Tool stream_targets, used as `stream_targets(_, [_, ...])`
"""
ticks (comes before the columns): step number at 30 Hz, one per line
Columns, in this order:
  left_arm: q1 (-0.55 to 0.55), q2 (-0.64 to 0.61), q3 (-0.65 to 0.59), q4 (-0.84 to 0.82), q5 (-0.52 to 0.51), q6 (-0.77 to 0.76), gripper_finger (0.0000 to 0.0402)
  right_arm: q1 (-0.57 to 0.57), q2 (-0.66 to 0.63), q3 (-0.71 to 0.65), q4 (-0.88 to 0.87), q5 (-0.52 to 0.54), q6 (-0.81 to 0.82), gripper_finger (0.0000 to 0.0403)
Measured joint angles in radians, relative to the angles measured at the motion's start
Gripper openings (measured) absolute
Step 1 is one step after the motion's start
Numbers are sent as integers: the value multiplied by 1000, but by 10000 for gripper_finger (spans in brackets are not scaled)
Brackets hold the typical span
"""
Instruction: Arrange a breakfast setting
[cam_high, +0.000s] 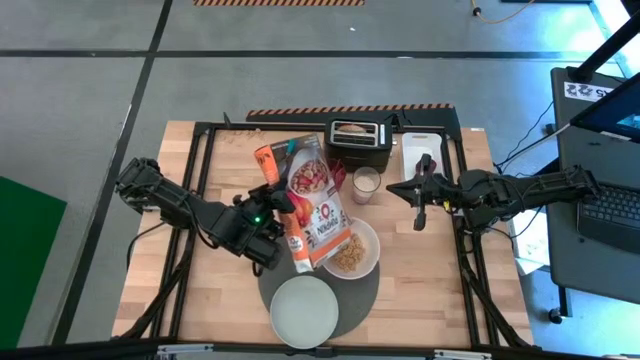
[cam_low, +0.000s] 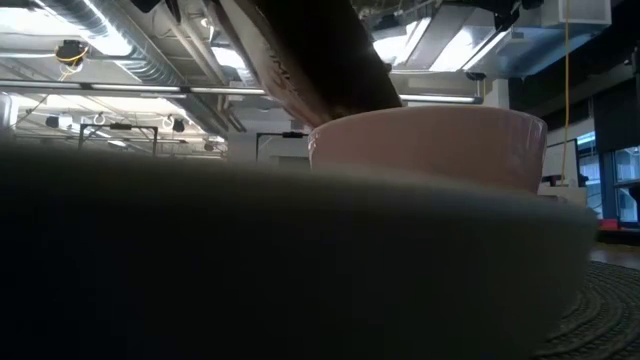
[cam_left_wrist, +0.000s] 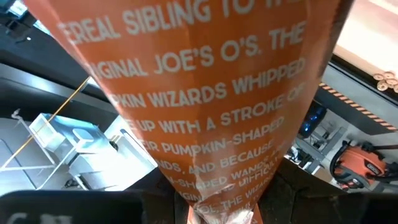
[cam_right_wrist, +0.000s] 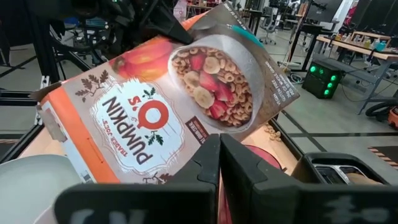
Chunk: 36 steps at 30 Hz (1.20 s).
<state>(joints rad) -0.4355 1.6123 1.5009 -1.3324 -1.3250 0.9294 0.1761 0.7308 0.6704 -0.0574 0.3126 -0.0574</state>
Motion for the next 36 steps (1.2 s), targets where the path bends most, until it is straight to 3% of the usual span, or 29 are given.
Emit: stream_targets(36, [10,19,0,95,0,111,126,0,14,0,30,9,52,14])
